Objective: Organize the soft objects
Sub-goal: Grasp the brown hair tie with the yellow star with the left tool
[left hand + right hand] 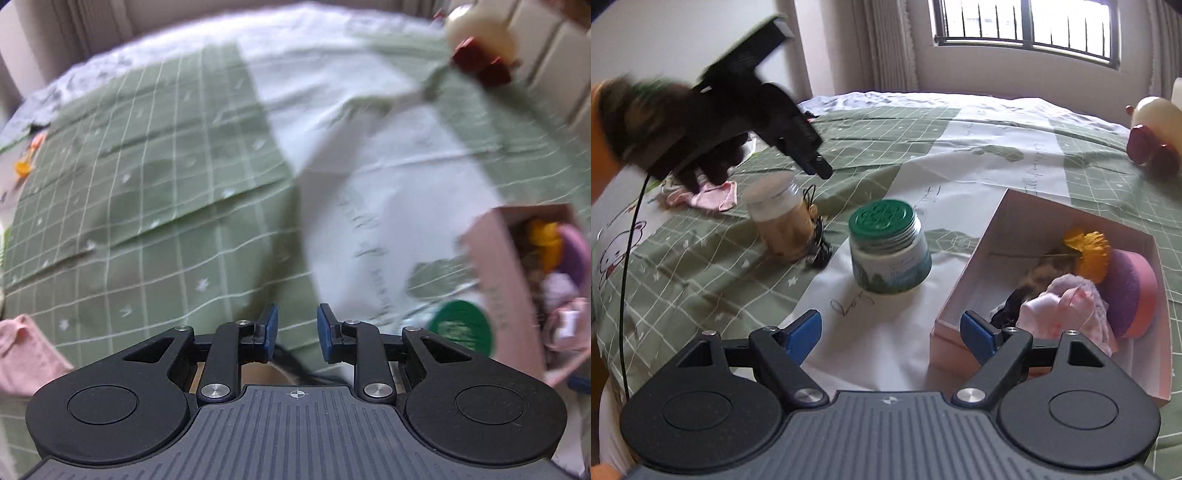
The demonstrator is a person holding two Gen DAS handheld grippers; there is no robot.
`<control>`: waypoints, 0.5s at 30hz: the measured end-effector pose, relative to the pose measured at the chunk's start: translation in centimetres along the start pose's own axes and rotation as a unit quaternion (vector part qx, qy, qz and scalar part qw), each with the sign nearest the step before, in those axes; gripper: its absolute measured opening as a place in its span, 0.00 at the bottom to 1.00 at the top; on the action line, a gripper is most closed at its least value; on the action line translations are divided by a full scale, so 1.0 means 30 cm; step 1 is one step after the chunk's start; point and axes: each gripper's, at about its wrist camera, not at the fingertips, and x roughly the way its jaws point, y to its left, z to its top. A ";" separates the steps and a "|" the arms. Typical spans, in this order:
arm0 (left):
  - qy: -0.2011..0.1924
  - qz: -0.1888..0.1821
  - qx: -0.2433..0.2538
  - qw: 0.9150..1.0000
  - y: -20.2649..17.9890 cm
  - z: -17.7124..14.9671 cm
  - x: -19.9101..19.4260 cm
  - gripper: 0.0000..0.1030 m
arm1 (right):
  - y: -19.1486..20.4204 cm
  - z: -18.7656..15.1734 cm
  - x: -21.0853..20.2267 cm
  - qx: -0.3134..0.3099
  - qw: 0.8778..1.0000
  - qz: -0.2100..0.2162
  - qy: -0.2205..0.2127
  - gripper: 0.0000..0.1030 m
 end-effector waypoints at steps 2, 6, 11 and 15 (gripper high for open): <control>0.036 0.015 -0.007 0.999 0.011 0.035 0.057 0.26 | 0.003 -0.016 -0.003 -0.002 1.000 0.006 0.000 0.80; 0.098 0.069 0.016 0.993 0.000 0.050 0.150 0.26 | -0.001 -0.041 -0.010 -0.009 1.000 0.014 0.003 0.80; 0.148 0.083 0.043 0.985 -0.024 0.031 0.225 0.28 | -0.001 -0.056 0.007 -0.016 1.000 0.017 0.012 0.80; 0.167 0.085 0.045 0.981 0.005 0.009 0.282 0.29 | 0.001 -0.058 0.019 -0.010 1.000 0.014 0.018 0.80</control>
